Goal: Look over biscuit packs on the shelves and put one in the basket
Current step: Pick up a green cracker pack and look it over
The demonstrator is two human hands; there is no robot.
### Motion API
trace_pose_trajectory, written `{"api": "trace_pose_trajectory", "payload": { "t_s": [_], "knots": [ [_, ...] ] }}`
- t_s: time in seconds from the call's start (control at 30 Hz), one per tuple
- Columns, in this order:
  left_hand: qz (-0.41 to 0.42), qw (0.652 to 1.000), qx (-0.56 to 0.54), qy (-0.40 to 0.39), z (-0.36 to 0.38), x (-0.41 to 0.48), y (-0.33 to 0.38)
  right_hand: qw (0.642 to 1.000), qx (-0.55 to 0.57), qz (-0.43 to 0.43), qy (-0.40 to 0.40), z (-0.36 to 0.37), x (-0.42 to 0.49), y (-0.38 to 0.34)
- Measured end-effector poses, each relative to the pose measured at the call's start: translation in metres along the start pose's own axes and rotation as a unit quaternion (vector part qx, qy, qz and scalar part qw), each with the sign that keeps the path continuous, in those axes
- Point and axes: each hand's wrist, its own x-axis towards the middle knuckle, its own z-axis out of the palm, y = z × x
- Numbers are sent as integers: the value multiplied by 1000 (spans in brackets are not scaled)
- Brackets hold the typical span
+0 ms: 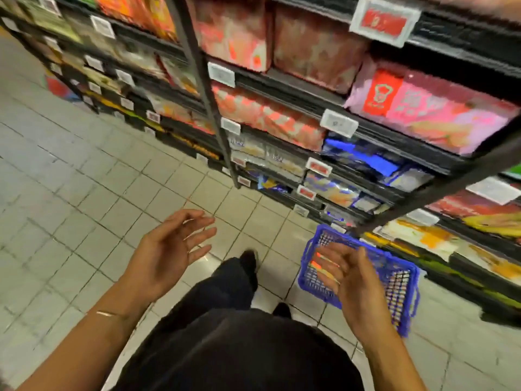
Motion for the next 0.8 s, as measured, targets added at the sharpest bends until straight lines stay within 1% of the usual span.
{"api": "trace_pose_trajectory", "payload": {
  "t_s": [0.13,0.27,0.37,0.43,0.53,0.6,0.8],
  "knots": [
    [50,994,-60,74,-59,2,27,990,-121,37,-62,88,42,-10],
    [85,973,-138,163,-141,10,55,960,-221,48,-164,214,100,-19],
    [87,957,-176,215,-205,31,82,935,-276,46,-218,320,156,-19],
    [78,953,-172,235,-238,52,114,931,-283,57,-223,387,192,-21],
    [69,961,-131,235,-273,90,186,933,-277,53,-225,474,228,-30],
    [84,969,-96,210,-287,118,245,937,-262,45,-225,518,244,-37],
    [110,981,-11,159,-304,229,426,956,-220,25,-193,610,298,-64]
  ]
}}
